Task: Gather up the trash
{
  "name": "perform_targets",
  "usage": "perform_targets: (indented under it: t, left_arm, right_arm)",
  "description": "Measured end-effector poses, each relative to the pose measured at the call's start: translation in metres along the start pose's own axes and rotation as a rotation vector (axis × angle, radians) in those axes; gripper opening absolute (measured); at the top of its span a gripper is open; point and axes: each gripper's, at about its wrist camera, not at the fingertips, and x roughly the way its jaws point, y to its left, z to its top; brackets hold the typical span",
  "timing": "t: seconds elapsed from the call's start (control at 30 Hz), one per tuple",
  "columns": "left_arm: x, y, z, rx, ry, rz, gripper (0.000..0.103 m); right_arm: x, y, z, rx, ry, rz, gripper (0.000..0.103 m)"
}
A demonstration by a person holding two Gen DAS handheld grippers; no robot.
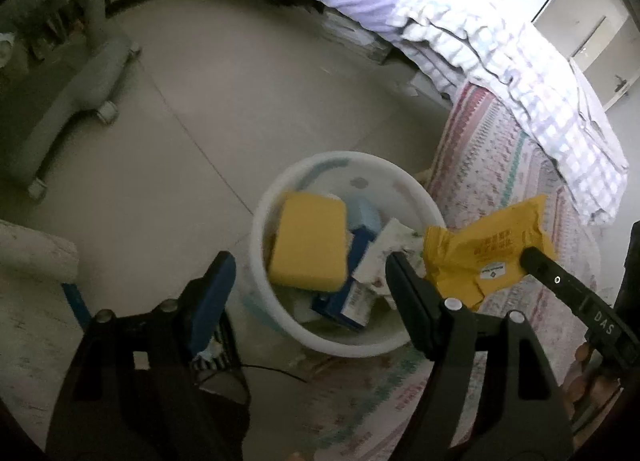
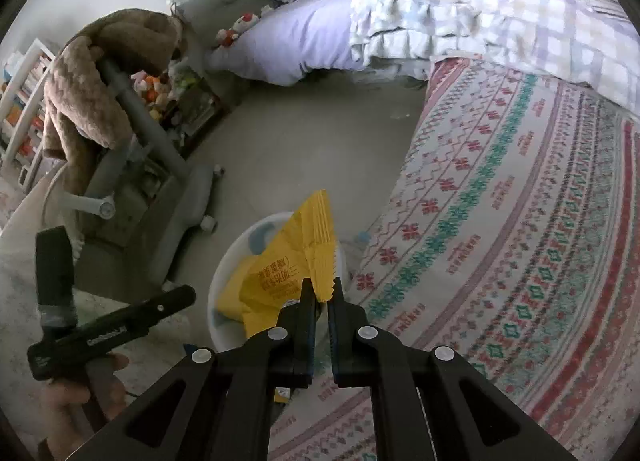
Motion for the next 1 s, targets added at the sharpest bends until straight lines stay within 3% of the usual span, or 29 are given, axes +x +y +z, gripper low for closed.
perform_targets:
  t: [0.23,0.3,0.37,0.4,0.67,1.0]
  left_arm:
    - [0.004,0.001,-0.002,0.009,0.012,0.033,0.083]
    - [0.005,-0.001,-0.003,0.021,0.014,0.045,0.086]
    - [0.006,-0.002,-0.005,0.031,0.021,0.049,0.090]
    - [0.006,-0.002,-0.006,0.034,0.024,0.049,0.093]
    - [0.002,-0.018,-0.021,0.104,0.023,0.052,0.097]
    - [-0.018,-0.062,-0.059,0.220,-0.007,0.028,0.099]
  right_arm:
    - [0.023,-0.002,0.001,0.026,0.004,0.023,0.012]
    - [0.025,-0.005,0.001,0.033,0.007,0.025,0.024]
    - [0.022,-0.009,0.001,0.059,-0.003,0.020,0.063]
    - [0.016,-0.012,0.000,0.075,-0.026,0.025,0.070]
    - [-0.019,-0.038,-0.009,0.159,-0.053,0.011,0.071]
    - [-0.088,-0.050,-0.051,0.150,-0.079,-0.140,0.073]
